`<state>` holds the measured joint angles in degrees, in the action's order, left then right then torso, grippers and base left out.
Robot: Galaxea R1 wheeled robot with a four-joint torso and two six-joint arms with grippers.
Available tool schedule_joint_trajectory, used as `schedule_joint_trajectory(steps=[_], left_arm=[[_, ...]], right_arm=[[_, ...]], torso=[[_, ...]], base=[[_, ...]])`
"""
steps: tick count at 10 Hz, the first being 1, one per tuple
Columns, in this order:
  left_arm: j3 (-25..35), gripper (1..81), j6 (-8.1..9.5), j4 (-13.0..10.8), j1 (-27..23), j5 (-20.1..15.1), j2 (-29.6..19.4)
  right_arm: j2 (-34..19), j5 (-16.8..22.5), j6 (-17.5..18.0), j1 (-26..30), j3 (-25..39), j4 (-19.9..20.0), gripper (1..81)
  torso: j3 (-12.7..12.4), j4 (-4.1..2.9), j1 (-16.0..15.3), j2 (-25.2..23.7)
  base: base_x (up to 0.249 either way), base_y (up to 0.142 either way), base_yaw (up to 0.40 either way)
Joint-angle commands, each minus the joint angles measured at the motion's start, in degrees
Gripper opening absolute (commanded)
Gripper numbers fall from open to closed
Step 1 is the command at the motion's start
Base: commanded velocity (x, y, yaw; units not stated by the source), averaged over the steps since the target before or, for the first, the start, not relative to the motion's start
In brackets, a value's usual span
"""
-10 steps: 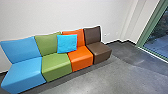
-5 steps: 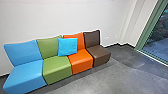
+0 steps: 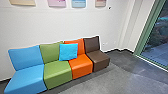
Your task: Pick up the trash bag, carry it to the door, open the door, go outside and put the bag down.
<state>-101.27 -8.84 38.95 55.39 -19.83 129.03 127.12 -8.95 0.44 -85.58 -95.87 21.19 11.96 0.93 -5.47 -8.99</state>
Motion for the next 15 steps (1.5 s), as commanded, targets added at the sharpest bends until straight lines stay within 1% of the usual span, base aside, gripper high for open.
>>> schedule_joint_trajectory(steps=[1, 3, 4, 6, 8, 9, 10, 11, 12, 14, 15], left_arm=[[0.7, 1.0, -2.75, 0.6, -1.9, -4.2, -2.9], [0.7, 1.0, -4.43, 0.6, 1.5, -2.3, -3.2], [0.7, 1.0, -5.4, 0.6, 2.8, -2.2, -3.0], [0.7, 1.0, -5.75, 0.6, 4.8, -0.6, -3.3], [0.6, 1.0, -6.72, 0.6, 5.8, -0.3, -3.1], [0.1, 1.0, -6.81, 0.6, 6.2, -0.4, -2.3], [-1.0, 1.0, -6.81, 0.6, 6.6, -0.4, -1.1], [-1.8, 1.0, -6.81, 0.5, 7.0, -0.5, -0.1], [-3.1, 1.0, -7.33, 0.5, 7.7, -0.5, 1.0], [-4.8, 1.0, -7.77, 0.5, 8.7, -0.5, 3.0], [-5.6, 1.0, -8.38, 0.5, 9.1, -0.5, 4.0]], right_arm=[[-2.3, 4.0, -0.2, 1.9, 0.5, -0.9, 81.1], [-1.1, 4.0, -0.2, 2.4, -0.5, -1.1, 81.1], [0.0, 4.0, -0.2, 2.6, -1.3, -1.1, 81.1], [1.5, 4.1, -0.3, 2.6, -3.2, -1.2, 81.1], [4.6, 4.3, -0.3, 3.0, -6.1, -2.0, 81.1], [6.6, 5.3, -0.3, 3.3, -8.1, -2.2, 81.1], [8.4, 5.9, -0.3, 3.3, -10.1, -2.4, 81.1], [9.3, 5.9, -0.3, 3.3, -11.1, -2.4, 81.1], [10.1, 6.0, -0.3, 3.3, -11.7, -2.6, 81.1], [10.6, 6.0, -0.3, 3.3, -11.9, -3.0, 81.1], [10.6, 5.9, -0.3, 3.3, -11.9, -3.0, 81.1]], torso=[[0.0, 0.0, 3.5, 5.5], [-0.7, 0.0, 5.5, 9.0], [-0.7, 0.0, 5.5, 9.0], [-0.7, 0.0, 5.5, 9.0], [-0.7, 0.0, 5.5, 9.0], [-0.7, 0.0, 5.5, 9.0], [-3.5, 0.0, 5.4, 8.2], [-4.2, 0.0, 5.5, 8.4], [-5.1, 0.0, 5.4, 8.6], [-7.7, 0.0, 5.5, 8.6], [-5.9, 0.0, 5.5, 8.6]], base=[[0.0, 0.0, 0.0], [0.0, 0.0, 0.0], [0.0, 0.0, 0.0], [0.0, 0.0, 0.0], [0.0, 0.0, 0.0], [0.0, 0.0, 0.0], [0.0, 0.0, 0.0], [0.0, 0.0, 0.0], [0.0, 0.0, 0.0], [0.0, 0.0, 0.0], [0.0, 0.0, 0.0]])
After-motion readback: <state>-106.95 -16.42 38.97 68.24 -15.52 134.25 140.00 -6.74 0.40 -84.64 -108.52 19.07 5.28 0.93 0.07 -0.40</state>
